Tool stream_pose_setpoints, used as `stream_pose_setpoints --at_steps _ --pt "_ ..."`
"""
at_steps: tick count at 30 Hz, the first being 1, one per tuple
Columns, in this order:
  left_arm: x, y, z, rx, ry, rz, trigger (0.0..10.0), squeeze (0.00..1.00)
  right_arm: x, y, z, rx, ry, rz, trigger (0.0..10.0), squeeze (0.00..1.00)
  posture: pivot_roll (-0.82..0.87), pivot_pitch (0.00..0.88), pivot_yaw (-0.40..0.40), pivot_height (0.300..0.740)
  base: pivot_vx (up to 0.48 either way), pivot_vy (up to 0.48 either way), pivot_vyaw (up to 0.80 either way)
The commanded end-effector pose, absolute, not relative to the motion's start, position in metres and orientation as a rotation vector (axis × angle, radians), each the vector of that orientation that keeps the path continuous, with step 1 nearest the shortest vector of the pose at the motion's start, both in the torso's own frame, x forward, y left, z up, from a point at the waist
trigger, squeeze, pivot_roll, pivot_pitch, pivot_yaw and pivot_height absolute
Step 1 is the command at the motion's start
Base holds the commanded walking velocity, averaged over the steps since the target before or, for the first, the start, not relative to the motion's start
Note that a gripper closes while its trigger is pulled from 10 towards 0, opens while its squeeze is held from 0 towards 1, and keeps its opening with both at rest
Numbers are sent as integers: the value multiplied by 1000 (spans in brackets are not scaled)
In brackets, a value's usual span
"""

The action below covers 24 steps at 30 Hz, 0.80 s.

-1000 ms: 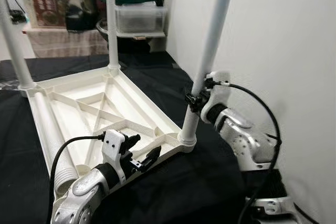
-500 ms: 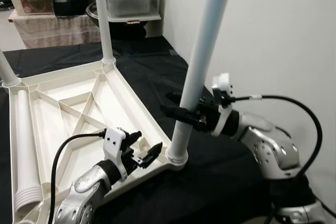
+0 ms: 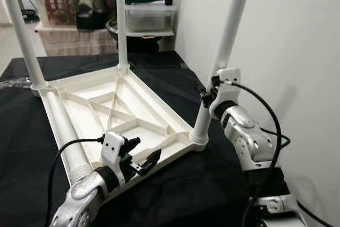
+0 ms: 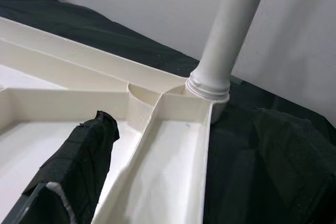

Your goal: Building children table

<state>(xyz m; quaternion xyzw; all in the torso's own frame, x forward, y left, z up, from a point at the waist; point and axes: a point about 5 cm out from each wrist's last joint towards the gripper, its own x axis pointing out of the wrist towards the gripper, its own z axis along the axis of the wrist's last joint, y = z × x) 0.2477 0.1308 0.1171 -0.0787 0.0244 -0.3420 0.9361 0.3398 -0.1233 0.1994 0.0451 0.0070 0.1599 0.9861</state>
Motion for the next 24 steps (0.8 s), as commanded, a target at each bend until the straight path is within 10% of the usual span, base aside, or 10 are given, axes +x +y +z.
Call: stream_pose_setpoints --at_steps 1,4,5,14,16,17,20,21,23,24 --pt "248 128 115 -170 66 -718 10000 0 335 -112 194 174 53 461 10000 1000 2 0 -101 740 0 0 0" --pt "248 129 116 -171 63 -717 10000 0 336 -105 204 203 48 554 10000 984 2 0 -101 740 0 0 0" --pt "249 129 116 -171 62 -716 10000 0 331 -103 224 230 -54 709 10000 0 -1 0 -102 740 0 0 0" --pt "247 129 114 -173 69 -713 10000 0 255 -91 226 81 -180 1401 10000 0 10 0 -115 740 0 0 0" --pt "246 130 113 -171 73 -711 10000 0 255 -91 224 91 -167 1409 8118 0 10 0 -115 740 0 0 0" --pt "245 131 113 -170 74 -709 10000 0 256 -92 221 95 -143 1408 2039 0 11 0 -116 740 0 0 0" --pt "245 132 112 -170 75 -708 10000 0 257 -93 218 100 -125 1410 2039 0 11 0 -116 740 0 0 0" --pt "244 132 112 -170 76 -709 10000 0 282 -93 206 33 -27 1202 0 0 10 0 -114 740 0 0 0" --pt "244 132 112 -170 76 -709 10000 0 282 -93 206 33 -27 1202 0 0 10 0 -114 740 0 0 0" --pt "244 131 113 -170 76 -710 10000 0 316 -101 188 -19 109 858 0 0 8 0 -113 740 0 0 0"
